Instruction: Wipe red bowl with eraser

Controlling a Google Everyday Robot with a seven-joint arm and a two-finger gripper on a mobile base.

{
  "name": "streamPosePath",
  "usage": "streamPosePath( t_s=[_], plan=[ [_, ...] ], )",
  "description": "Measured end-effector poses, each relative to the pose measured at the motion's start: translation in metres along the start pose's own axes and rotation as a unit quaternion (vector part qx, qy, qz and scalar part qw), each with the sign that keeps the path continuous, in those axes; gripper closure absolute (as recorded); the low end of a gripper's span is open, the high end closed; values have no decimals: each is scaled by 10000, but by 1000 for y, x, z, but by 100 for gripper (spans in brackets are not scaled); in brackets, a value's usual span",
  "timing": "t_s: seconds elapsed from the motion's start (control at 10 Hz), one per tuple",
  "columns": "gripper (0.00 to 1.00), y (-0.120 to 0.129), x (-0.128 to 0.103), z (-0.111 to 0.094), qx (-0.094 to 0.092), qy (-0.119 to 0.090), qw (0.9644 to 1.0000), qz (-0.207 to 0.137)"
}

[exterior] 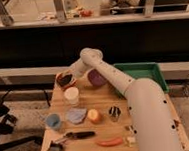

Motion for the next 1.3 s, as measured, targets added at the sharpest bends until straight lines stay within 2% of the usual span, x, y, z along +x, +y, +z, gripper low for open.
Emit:
streamPosePath(
  t_s=[0.2, 0.5, 0.7, 1.0, 1.3],
  plan=[
    [99, -3, 9, 4, -5, 91, 10000, -15],
    [99, -17, 35, 19, -32, 210, 9998, -48],
    [99, -28, 40, 29, -16, 272, 9996, -102],
    [99, -41, 35, 31, 70, 298, 9993, -227],
    [99, -55, 8, 35, 184, 148, 9989, -401]
  ],
)
